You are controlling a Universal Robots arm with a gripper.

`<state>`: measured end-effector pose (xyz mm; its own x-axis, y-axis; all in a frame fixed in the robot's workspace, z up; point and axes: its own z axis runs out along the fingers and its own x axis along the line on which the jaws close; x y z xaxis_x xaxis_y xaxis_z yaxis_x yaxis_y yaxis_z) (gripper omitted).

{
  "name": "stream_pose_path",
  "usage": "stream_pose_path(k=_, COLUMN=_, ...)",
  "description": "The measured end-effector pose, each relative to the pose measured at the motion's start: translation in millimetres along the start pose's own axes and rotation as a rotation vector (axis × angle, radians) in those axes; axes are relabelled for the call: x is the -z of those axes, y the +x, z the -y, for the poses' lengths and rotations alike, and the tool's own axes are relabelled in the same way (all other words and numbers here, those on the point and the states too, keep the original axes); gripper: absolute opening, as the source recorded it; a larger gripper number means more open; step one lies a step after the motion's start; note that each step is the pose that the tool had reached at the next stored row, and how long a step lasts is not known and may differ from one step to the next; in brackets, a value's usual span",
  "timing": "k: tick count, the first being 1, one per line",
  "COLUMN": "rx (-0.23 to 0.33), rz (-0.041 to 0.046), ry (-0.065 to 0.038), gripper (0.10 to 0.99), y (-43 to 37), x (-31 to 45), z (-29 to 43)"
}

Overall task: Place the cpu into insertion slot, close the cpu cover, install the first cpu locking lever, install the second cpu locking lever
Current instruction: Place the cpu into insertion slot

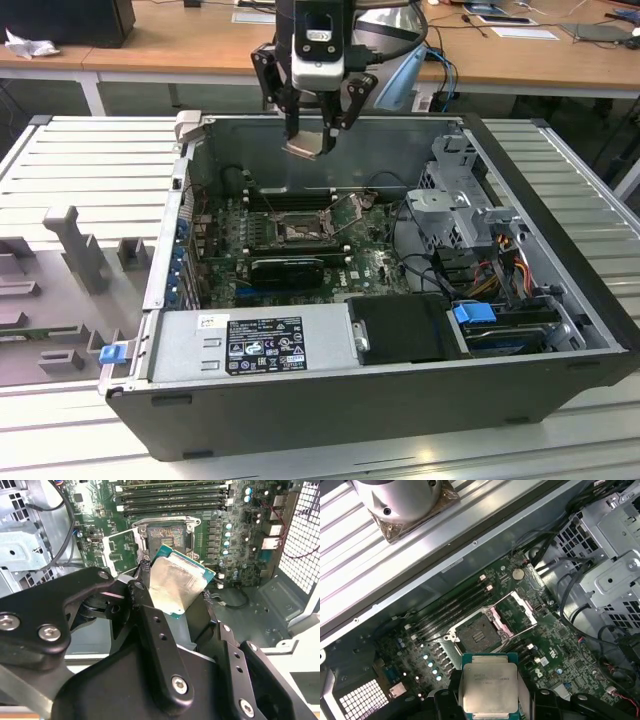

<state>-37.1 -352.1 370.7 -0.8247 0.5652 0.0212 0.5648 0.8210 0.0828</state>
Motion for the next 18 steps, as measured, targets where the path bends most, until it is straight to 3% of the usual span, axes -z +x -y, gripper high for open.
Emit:
stream_pose_path(k=8, rx=-0.061, rz=0.0051, ry=-0.001, gripper=0.529, y=0.0, x=-0.7, z=0.1)
stream_pose_path(k=18, rx=-0.187, rz=0.0163, ry=-0.003, gripper=0.529, y=0.0, x=-1.8, z=0.1)
